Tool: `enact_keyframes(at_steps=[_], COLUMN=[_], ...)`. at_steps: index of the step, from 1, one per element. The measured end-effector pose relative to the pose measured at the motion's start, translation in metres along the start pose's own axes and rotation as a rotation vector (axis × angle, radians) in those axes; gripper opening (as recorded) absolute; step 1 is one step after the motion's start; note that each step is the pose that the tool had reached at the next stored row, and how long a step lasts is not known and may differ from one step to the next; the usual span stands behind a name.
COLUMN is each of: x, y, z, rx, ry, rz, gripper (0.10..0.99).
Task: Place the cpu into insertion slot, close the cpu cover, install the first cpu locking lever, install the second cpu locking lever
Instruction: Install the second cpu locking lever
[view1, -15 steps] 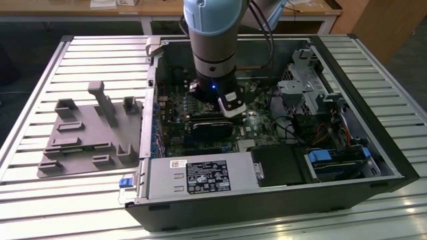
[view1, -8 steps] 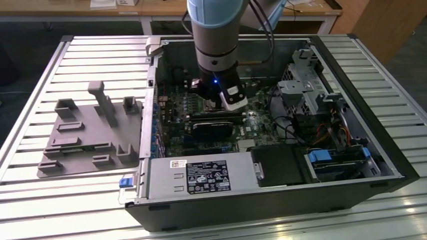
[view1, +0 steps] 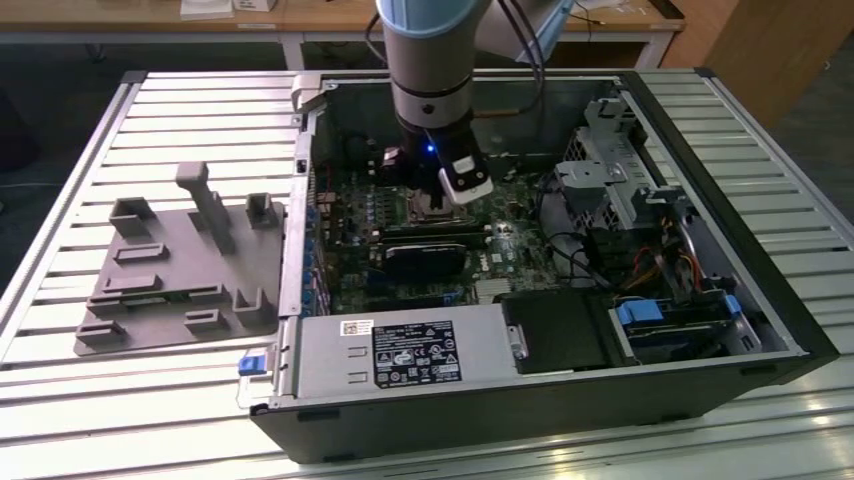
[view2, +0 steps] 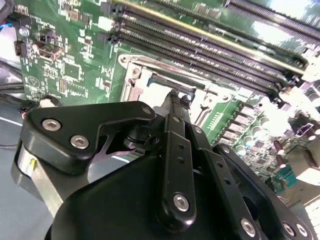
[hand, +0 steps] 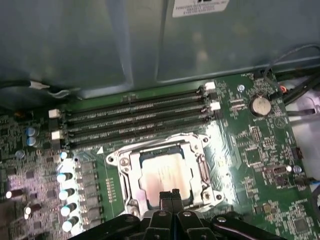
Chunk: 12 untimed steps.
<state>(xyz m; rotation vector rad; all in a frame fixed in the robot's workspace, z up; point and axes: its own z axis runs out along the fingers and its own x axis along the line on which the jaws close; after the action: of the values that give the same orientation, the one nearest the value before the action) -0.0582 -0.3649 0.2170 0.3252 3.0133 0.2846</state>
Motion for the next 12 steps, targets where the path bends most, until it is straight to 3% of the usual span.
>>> enact_keyframes(at_steps=[7, 12], x=[0.0008, 0.0004], y=[0.0115, 0.0125], z=[0.0023, 0.0026], rx=[0.010, 0.010], ry=[-0.0019, -0.0019], rz=[-0.002, -0.002], gripper=[0.102, 0.102])
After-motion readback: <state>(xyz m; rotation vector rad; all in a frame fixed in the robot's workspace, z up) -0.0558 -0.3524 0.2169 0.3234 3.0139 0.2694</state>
